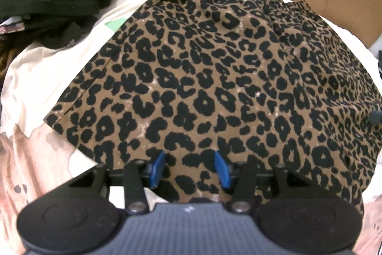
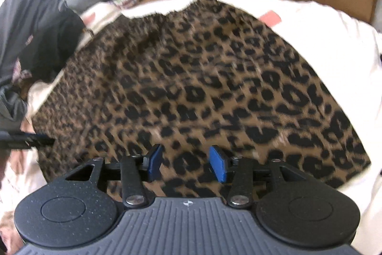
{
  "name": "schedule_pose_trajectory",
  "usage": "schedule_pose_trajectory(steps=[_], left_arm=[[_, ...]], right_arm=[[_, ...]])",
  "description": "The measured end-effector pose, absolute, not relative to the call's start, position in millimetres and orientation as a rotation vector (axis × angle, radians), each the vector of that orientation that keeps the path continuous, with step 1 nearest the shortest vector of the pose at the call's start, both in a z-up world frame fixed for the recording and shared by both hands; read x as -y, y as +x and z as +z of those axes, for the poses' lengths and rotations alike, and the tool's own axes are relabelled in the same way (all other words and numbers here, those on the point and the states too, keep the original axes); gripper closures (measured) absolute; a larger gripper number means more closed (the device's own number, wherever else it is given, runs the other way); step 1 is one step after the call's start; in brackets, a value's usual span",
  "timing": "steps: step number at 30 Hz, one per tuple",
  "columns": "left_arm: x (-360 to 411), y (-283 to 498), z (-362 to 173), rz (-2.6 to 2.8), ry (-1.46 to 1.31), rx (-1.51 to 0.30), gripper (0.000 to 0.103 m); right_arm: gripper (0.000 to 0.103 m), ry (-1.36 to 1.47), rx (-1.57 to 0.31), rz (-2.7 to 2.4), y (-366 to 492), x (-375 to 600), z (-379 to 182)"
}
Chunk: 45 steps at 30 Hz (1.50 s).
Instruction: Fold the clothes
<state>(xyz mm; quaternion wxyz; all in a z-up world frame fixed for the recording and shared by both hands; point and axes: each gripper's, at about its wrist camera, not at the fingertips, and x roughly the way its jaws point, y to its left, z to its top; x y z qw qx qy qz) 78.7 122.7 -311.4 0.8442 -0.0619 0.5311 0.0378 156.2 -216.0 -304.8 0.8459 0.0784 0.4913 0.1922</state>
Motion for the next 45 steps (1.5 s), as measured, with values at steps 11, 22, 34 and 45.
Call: schedule_pose_trajectory(steps=[11, 22, 34, 45], left_arm=[[-111, 95, -296, 0.030, -0.093, -1.048, 0.054], [-72, 103, -307, -0.065, -0.091, -1.040, 0.054], [-26, 136, -302, -0.179, 0.048, -0.946, 0.054], [-36, 182, -318, -0.117, 0.059, -0.936, 0.053]], right_arm=[[0.052, 0.075, -1.057, 0.389, 123, 219, -320], [0.053, -0.004, -1.071, 0.382, 107, 216, -317], [0.057, -0.063, -0.956, 0.435, 138, 184, -291], [0.058, -0.158, -0.954, 0.460, 173, 159, -311]])
